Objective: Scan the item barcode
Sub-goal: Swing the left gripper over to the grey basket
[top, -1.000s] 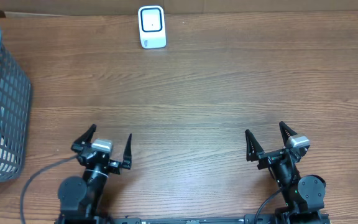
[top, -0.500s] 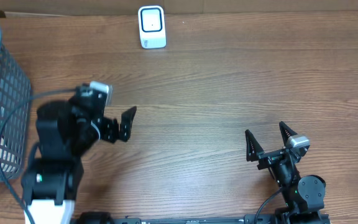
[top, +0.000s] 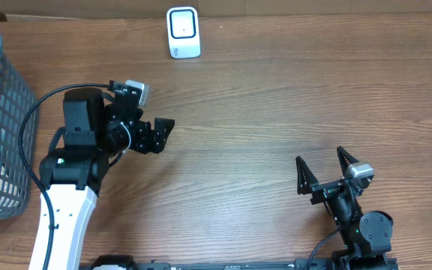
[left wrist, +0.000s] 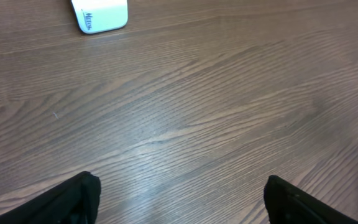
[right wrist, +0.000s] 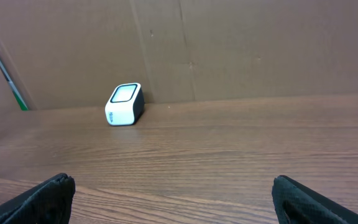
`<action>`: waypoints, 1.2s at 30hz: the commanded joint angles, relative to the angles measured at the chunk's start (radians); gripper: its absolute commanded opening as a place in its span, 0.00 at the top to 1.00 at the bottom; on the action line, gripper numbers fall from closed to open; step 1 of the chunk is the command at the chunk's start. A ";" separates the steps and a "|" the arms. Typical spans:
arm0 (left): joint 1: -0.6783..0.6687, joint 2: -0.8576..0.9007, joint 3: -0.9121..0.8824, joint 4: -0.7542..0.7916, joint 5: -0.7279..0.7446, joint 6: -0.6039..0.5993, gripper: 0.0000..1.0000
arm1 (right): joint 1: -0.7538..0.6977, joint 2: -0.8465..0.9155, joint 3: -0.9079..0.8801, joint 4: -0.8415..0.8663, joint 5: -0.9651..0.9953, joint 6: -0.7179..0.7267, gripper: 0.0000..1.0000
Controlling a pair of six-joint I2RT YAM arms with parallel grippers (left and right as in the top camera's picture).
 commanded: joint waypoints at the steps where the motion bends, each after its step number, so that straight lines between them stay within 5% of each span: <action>1: 0.010 -0.003 0.102 -0.010 -0.027 -0.086 0.15 | -0.003 -0.003 -0.010 0.005 -0.003 -0.002 0.00; 15: 0.010 0.202 0.657 -0.500 -0.247 -0.100 0.17 | -0.003 -0.003 -0.010 0.005 -0.002 -0.002 0.00; 36: 0.110 0.346 0.893 -0.547 -0.323 -0.100 0.14 | -0.003 -0.003 -0.010 0.005 -0.003 -0.002 0.00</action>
